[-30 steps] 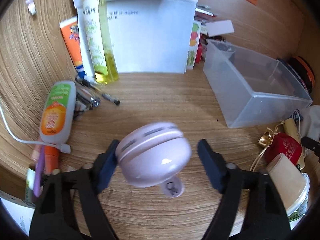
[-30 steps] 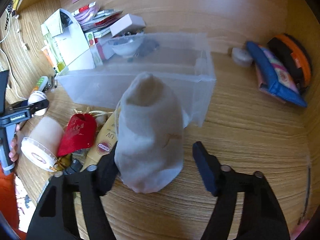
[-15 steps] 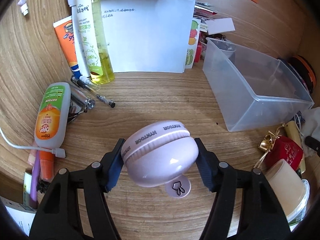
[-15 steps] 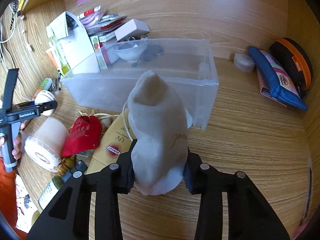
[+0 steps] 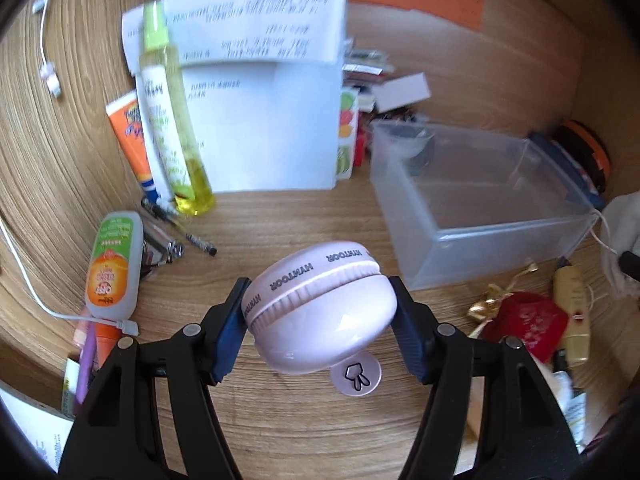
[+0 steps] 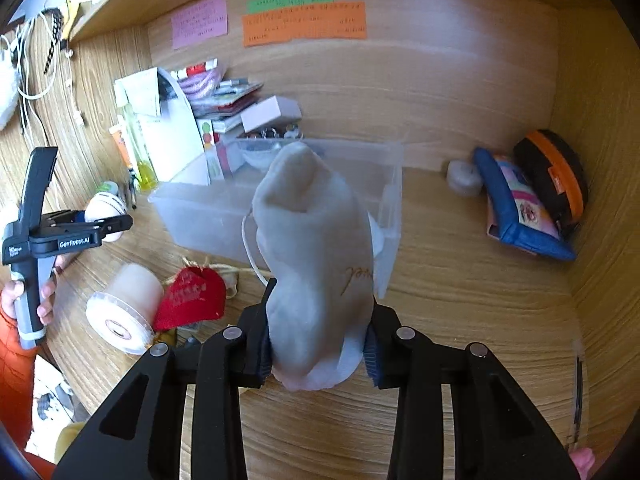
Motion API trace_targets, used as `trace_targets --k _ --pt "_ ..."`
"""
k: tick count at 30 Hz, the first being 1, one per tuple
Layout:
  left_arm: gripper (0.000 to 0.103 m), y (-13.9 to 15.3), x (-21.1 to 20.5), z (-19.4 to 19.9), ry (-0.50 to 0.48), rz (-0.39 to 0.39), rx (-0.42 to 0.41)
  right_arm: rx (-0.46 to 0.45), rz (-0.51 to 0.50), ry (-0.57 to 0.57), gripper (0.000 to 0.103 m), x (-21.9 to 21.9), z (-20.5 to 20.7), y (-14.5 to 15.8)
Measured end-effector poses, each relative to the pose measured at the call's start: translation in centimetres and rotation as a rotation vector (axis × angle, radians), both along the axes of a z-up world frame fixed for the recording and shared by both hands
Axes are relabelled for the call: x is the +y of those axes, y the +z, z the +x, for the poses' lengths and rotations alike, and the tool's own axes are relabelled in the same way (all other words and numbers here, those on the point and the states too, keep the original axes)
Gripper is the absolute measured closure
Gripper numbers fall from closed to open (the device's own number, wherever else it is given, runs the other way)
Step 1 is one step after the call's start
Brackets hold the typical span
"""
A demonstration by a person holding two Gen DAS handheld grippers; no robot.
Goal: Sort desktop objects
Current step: 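Carry the pink fan and white bag over the clear plastic box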
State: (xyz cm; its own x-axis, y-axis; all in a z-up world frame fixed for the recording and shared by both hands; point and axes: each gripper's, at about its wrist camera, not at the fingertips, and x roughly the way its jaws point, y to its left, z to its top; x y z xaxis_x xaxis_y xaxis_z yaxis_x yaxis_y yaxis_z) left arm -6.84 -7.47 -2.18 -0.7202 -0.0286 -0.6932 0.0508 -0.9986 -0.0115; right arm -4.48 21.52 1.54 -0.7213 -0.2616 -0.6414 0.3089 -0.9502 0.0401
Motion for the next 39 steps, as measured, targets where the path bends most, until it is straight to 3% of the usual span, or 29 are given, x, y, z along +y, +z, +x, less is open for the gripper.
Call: trace_targets --k 8,24,32,39 --pt "0.037 2.9 2.2 1.3 -0.052 0.002 0.07 0.029 -0.028 -0.015 0.071 1.0 -0.2 1.3" --pt "0.037 8.1 6.6 1.3 -0.168 0.021 0.172 0.136 -0.079 0.034 0.071 1.4 -2.1 6.9" --pt "0.037 9.9 7.8 -0.9 -0.203 0.024 0.187 0.201 -0.053 0.053 0.071 0.3 -4.1 9.7" --pt "0.037 9.7 9.1 -4.8 -0.22 0.008 0.142 0.187 -0.015 0.064 0.071 -1.1 -7.0 9.1"
